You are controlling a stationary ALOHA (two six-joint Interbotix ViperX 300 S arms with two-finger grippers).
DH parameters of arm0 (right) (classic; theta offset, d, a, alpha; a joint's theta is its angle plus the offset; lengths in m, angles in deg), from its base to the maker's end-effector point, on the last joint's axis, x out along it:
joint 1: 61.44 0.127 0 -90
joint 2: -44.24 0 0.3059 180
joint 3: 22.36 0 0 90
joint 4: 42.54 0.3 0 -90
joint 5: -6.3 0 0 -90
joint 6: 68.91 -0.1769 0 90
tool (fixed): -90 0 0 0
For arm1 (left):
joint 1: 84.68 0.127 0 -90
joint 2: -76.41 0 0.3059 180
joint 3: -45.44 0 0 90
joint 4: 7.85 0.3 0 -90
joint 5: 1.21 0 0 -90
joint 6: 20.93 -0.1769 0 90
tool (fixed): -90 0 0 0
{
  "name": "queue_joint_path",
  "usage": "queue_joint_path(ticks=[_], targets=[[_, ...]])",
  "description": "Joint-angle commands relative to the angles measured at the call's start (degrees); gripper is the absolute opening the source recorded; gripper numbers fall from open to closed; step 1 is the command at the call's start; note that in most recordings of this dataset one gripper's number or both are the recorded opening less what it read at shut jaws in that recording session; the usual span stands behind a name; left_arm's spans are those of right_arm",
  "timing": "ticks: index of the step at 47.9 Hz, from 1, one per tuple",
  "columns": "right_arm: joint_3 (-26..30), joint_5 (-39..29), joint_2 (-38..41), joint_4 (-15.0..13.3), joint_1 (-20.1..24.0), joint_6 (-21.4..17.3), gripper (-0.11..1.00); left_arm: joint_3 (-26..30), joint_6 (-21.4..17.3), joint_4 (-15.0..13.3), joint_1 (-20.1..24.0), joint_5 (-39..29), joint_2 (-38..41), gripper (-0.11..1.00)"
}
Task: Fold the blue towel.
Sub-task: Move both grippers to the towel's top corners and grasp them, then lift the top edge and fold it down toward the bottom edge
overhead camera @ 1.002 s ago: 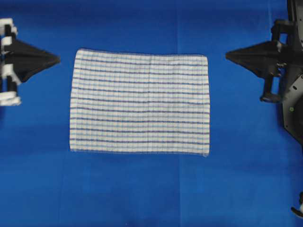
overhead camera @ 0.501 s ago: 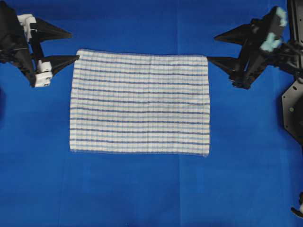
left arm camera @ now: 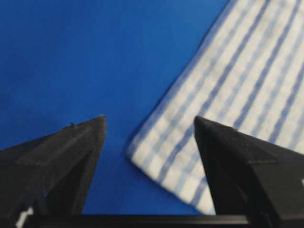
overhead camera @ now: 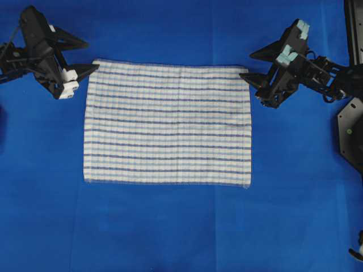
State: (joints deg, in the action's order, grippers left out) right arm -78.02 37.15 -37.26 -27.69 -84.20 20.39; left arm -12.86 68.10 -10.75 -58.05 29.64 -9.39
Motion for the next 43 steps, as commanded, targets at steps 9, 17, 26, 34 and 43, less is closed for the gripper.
queue_joint_path(ticks=[9,17,26,34,43], targets=[[1.9,1.7,4.2,0.8,-0.1,0.1,0.69,1.5,0.3,-0.2,0.3,2.6,6.1,0.68],[2.5,1.7,5.4,0.8,0.2,0.2,0.47,2.3,1.7,-0.2,0.2,2.6,9.1,0.56],[2.5,1.6,5.4,0.7,0.9,0.2,0.13,2.5,1.7,-0.2,-0.3,2.5,10.4,0.20],[2.5,1.6,5.4,0.7,1.3,0.2,0.07,2.5,1.7,-0.2,-0.4,2.6,10.2,0.05],[2.3,1.1,4.2,0.8,1.3,0.1,0.07,2.6,1.1,-0.1,-0.4,2.4,8.3,0.05]])
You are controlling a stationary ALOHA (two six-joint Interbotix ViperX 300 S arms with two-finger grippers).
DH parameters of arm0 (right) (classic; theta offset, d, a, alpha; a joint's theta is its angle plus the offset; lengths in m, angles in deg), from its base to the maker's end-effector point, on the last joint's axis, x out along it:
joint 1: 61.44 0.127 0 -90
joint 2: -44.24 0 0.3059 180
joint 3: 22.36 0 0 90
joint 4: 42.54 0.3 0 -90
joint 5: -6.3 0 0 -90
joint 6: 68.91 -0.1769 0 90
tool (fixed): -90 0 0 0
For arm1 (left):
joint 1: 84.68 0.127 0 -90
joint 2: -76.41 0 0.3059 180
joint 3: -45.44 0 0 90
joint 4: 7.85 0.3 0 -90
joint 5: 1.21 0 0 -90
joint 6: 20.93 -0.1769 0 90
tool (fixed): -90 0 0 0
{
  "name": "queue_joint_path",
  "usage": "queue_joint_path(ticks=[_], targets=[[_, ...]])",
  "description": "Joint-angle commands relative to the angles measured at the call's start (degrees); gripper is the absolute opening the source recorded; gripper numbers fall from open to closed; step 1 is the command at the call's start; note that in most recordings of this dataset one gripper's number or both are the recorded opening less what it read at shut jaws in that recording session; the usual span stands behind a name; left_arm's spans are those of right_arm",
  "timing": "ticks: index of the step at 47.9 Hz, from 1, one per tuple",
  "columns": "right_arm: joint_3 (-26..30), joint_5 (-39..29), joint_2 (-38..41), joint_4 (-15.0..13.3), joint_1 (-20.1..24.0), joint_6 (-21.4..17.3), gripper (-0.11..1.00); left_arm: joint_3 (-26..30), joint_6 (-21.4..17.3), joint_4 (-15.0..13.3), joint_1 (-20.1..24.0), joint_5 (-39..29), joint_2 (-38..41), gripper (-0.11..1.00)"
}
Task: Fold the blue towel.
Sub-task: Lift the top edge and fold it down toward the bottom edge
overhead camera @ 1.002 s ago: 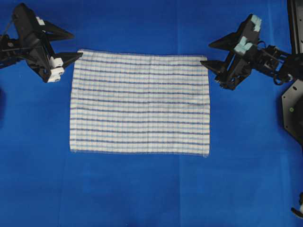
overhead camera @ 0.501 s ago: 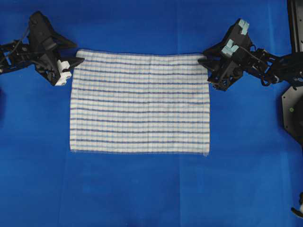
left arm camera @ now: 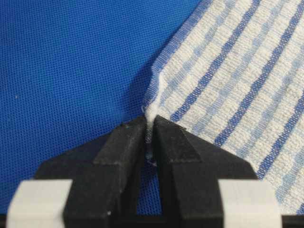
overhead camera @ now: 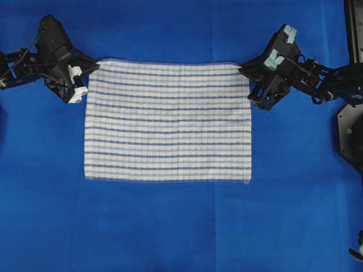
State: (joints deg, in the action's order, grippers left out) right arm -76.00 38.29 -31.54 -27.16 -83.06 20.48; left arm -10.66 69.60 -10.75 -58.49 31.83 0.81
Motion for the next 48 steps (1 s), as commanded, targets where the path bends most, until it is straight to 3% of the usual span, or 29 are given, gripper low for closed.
queue_joint_path(ticks=[1,23,32,48], targets=[[0.1,-0.4,-1.8,0.3,0.1,0.0,0.07,0.4,-0.4,-0.2,0.1,0.2,-2.1,0.05],[-0.7,-4.3,-8.6,0.2,0.2,0.1,0.07,0.4,-0.4,-0.1,-2.5,-1.8,-6.9,0.05],[-0.8,-6.6,-10.0,0.4,2.6,-0.2,0.07,-0.5,0.2,-0.1,-4.9,-1.9,-9.1,0.05],[-3.1,-12.2,-19.5,6.9,11.5,-1.1,0.07,-2.6,4.0,-0.1,-16.7,-3.3,-17.5,0.05]])
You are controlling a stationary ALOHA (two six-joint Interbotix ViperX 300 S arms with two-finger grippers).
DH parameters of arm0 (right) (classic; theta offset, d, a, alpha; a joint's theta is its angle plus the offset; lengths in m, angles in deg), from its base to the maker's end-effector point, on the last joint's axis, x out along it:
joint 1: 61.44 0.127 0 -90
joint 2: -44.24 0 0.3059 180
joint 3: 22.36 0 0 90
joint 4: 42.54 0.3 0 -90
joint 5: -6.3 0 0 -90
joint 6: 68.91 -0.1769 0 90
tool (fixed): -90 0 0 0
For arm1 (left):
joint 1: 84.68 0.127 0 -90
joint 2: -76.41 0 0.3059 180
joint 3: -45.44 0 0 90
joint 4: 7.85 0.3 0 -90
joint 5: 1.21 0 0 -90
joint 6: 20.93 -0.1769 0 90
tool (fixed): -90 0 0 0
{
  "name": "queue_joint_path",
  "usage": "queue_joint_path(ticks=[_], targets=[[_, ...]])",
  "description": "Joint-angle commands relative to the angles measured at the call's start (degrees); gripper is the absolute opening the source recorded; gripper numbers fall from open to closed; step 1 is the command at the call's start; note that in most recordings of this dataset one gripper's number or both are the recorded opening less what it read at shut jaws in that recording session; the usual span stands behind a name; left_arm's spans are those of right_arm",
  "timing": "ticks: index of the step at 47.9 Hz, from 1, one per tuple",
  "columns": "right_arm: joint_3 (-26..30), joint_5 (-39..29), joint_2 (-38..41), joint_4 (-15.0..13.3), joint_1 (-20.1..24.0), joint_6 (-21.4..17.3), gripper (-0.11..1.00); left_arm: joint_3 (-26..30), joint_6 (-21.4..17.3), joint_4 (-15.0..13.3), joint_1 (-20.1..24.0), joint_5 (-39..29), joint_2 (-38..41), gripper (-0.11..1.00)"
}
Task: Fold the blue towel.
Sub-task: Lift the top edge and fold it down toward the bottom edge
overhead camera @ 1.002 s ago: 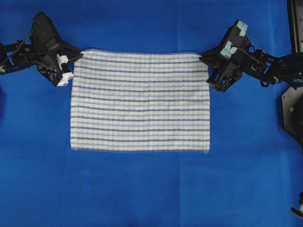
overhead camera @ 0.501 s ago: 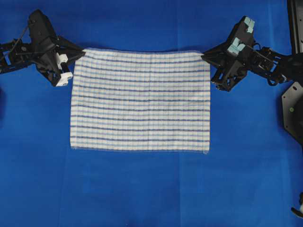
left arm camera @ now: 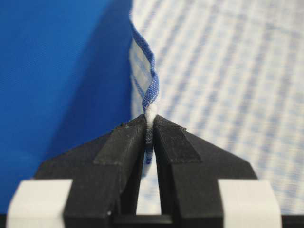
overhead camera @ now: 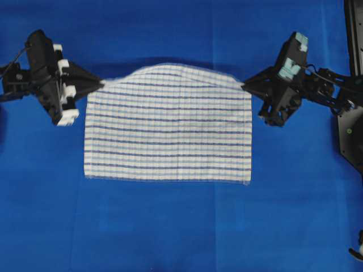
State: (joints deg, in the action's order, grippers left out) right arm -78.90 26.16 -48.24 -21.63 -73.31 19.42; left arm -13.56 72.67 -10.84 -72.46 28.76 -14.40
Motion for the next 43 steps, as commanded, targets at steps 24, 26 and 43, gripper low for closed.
queue_joint_path(ticks=[24,26,43], targets=[[-2.5,-0.2,-11.9,14.5,19.5,-0.1,0.07,-0.5,4.9,0.0,-20.0,-0.6,-6.3,0.05],[-2.4,-0.2,-11.7,15.3,20.7,-0.1,0.07,-0.7,5.3,0.0,-20.7,-0.5,-6.3,0.05],[0.1,0.0,-6.4,17.9,25.3,-0.1,0.07,-1.1,5.4,0.0,-22.5,-3.7,-6.3,0.05]])
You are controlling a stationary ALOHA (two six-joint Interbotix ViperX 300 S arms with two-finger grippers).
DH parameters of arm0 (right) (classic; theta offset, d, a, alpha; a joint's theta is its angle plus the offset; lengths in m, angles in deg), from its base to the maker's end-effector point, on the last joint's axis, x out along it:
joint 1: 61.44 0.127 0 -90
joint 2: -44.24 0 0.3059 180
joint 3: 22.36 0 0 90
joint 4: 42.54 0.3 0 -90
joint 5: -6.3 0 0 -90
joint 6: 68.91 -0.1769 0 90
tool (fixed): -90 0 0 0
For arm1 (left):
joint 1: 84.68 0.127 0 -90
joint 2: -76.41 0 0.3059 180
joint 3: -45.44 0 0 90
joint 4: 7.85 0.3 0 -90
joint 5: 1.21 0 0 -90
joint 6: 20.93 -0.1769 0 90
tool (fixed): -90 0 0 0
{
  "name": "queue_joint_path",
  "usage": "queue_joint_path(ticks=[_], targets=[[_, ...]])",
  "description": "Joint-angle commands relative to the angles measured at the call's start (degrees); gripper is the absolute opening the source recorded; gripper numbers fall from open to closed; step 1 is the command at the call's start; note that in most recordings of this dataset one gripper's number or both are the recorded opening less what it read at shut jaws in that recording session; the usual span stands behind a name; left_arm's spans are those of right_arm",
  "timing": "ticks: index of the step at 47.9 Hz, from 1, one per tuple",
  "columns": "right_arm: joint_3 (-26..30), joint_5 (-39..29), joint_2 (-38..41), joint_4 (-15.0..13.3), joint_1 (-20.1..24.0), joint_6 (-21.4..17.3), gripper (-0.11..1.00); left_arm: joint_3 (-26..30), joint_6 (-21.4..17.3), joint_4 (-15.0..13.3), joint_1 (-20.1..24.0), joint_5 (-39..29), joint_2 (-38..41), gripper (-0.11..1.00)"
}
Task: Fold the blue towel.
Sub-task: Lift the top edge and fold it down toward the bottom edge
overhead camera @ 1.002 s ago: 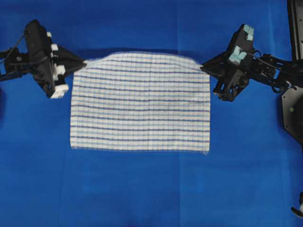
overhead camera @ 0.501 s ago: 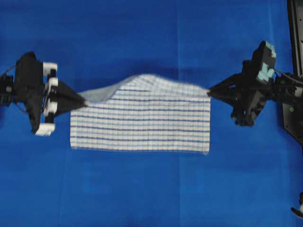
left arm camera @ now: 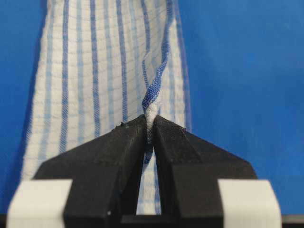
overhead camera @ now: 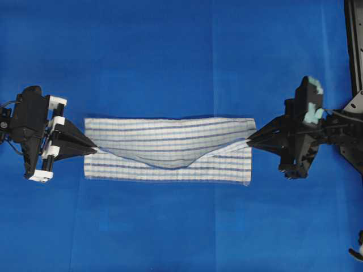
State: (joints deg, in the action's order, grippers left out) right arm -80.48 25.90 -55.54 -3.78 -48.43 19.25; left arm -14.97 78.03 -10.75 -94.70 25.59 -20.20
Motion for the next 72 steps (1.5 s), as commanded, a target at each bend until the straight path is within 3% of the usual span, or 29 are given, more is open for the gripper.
queue_joint_path(ticks=[1,22,25,30,34,38,42,45,47,57,72], targets=[[1.9,0.2,1.1,0.1,0.4,0.1,0.07,0.4,0.1,-0.1,-0.3,-0.7,-0.5,0.05],[4.5,-0.9,6.8,0.2,2.1,0.1,0.11,0.9,0.1,-0.1,-0.3,-3.5,0.3,0.05],[4.6,-0.9,7.1,0.2,2.1,0.1,0.16,0.9,0.1,-0.1,-0.3,-3.5,0.3,0.05],[4.6,-0.9,7.2,0.2,2.1,0.1,0.34,0.9,0.1,-0.1,-0.3,-3.6,0.3,0.07],[4.6,-0.9,7.1,0.2,2.2,0.2,0.55,1.0,0.2,-0.1,-0.3,-3.6,0.2,0.22],[4.6,-0.9,7.0,0.2,2.1,0.5,0.78,0.9,0.0,-0.1,-0.3,-3.6,-0.3,0.44],[4.5,-0.9,6.6,0.1,2.1,0.9,0.91,0.7,-0.3,-0.1,-0.3,-3.7,-1.1,0.69],[4.4,-0.9,5.9,0.1,2.1,1.3,0.90,0.5,-0.4,-0.1,0.1,-4.1,-2.2,0.82],[4.2,-0.8,5.2,0.1,2.1,1.7,0.88,0.4,-0.5,-0.1,0.4,-4.5,-2.9,0.85],[3.8,-0.7,2.5,0.1,0.5,4.3,0.87,0.9,-1.1,-0.1,3.5,-6.9,-6.4,0.77],[3.2,-1.1,1.8,0.1,-6.8,9.0,0.87,2.2,-5.4,0.0,10.0,-7.6,-6.2,0.77]])
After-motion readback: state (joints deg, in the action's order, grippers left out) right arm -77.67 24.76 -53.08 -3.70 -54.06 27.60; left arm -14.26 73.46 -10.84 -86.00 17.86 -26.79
